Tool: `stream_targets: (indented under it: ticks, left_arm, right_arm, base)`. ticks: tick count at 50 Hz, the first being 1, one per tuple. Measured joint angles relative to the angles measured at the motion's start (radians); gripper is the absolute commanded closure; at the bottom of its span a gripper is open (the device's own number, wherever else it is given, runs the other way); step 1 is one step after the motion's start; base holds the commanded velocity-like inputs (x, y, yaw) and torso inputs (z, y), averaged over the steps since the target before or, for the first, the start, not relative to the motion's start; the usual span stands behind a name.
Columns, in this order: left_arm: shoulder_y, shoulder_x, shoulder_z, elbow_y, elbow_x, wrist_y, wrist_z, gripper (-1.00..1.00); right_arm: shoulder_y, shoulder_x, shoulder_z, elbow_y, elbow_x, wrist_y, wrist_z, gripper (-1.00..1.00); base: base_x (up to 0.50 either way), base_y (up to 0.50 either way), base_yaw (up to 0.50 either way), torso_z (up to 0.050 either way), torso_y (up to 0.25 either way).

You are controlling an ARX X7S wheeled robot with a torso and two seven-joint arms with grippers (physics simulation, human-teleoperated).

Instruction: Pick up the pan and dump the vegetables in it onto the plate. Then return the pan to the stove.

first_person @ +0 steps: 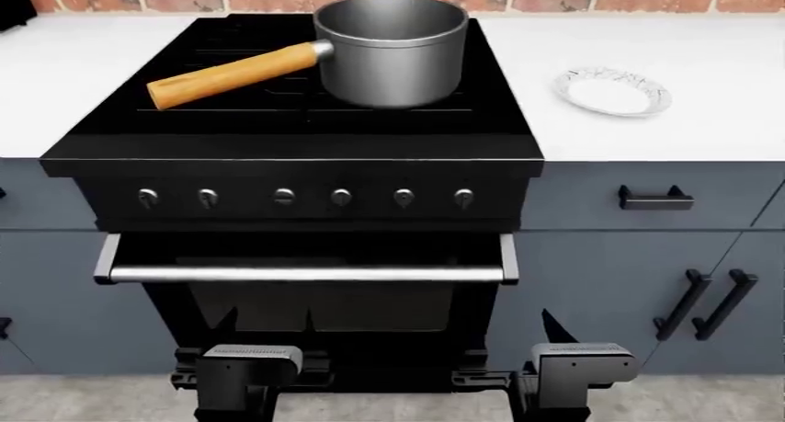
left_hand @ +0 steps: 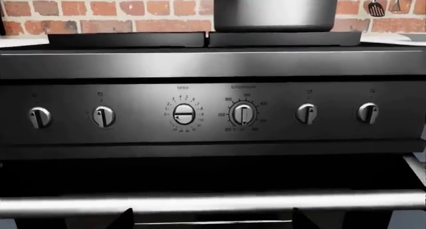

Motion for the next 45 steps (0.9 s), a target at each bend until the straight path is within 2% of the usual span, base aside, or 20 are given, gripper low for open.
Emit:
stream_targets:
  ticks: [21,35,40,45]
  left_arm:
    - [-0.014,-0.031,0.036,-0.029,-0.029,0.028,-0.025,-1.00]
    - [-0.013,-0.046,0.050,-0.029,-0.051,0.040,-0.044,-1.00]
    - [0.000,-0.052,0.035,0.042,-0.080,0.006,-0.066,-1.00]
    - [0.007,-0.074,0.009,0.182,-0.111,-0.101,-0.105,-1.00]
  right_arm:
    - [0.021,0.028,-0.036,0.045,0.026,-0.028,0.028,-1.00]
    - [0.005,0.045,-0.053,-0.001,0.052,-0.002,0.049,-1.00]
    - [0.000,0.055,-0.040,-0.053,0.091,0.031,0.054,-1.00]
    - [0.007,0.079,-0.023,-0.146,0.137,0.109,0.064,-1.00]
  base:
    - [0.00,0.00,0.00,0.050,0.000]
    - [0.00,0.00,0.00,0.048,0.000]
    - [0.00,0.00,0.00,0.001,0.000]
    - [0.00,0.00,0.00,0.000,0.000]
